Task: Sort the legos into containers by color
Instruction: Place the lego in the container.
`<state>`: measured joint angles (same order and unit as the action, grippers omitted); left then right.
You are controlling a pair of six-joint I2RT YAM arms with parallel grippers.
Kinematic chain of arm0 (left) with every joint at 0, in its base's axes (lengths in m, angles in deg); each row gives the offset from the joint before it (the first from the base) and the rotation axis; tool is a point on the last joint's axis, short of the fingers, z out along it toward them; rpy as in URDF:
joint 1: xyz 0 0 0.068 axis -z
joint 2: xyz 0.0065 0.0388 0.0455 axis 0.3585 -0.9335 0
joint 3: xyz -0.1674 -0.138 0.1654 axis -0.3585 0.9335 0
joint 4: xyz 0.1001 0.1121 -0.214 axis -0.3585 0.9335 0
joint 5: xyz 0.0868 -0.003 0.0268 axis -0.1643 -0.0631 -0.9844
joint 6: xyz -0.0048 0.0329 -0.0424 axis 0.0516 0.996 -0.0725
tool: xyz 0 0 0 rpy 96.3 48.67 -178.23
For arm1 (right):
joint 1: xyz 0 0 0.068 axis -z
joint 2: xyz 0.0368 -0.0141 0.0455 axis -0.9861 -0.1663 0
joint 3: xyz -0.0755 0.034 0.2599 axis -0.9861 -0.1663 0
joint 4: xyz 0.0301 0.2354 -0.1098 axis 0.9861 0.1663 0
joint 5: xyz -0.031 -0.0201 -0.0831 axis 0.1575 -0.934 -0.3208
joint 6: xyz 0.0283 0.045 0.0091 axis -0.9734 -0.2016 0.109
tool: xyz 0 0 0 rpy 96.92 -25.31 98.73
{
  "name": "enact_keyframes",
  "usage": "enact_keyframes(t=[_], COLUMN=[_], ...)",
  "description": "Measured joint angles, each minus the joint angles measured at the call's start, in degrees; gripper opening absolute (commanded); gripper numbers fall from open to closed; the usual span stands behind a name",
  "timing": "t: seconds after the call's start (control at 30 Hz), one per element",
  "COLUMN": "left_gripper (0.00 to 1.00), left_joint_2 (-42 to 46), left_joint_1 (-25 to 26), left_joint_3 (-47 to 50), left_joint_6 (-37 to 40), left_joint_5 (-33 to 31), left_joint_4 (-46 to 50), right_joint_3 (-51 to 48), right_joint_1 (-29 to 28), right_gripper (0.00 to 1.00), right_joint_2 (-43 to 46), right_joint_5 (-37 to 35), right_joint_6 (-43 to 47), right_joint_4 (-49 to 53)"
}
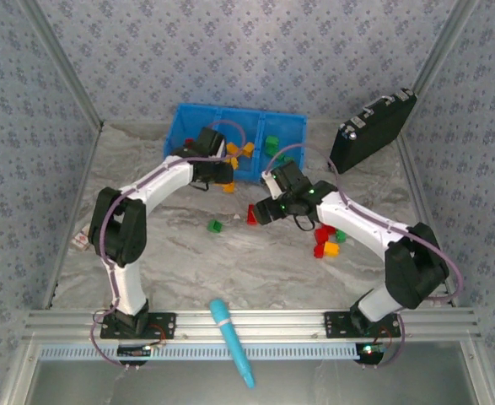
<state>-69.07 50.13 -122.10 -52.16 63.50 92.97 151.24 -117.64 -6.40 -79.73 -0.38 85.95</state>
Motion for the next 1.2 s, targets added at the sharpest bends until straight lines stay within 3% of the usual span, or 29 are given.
enact_keyframes(t=[0.2,0.47,0.63,0.87,1.1,1.2], left_gripper=[0.48,0.48,0.53,0.73,0.75,0.75], left_joint_2=[-3.63,-20.94,-27.08,-28.0,-26.99,-22.75], left_joint_1=[0.79,0.48,0.48,0.46,0.55,0.81], left_joint_3=[-11.93,-26.32,-31.69,-36.48,-36.37,-32.3], left_joint_6=[0.07,1.01,2.21,3.72,5.7,5.97], left_joint_5=[-1.77,-4.92,-5.4,-5.77,-6.05,-6.47], left_joint_4=[-2.8,-3.85,-1.03,0.13,1.05,1.16], right_joint_3=[-3.15,-5.25,-6.97,-8.9,-10.08,-10.84], right_joint_1=[0.61,3.54,5.49,8.41,9.33,9.33], right_gripper=[0.83,0.84,0.85,0.84,0.84,0.84], right_joint_2=[3.69,8.61,10.4,9.44,9.22,9.79], right_joint_5=[0.26,2.23,3.93,6.8,8.74,9.05], right_joint_6=[-0.28,-1.53,-1.53,-1.57,-1.75,-1.77], right_joint_4=[-1.27,-2.51,-4.13,-6.01,-7.85,-8.22])
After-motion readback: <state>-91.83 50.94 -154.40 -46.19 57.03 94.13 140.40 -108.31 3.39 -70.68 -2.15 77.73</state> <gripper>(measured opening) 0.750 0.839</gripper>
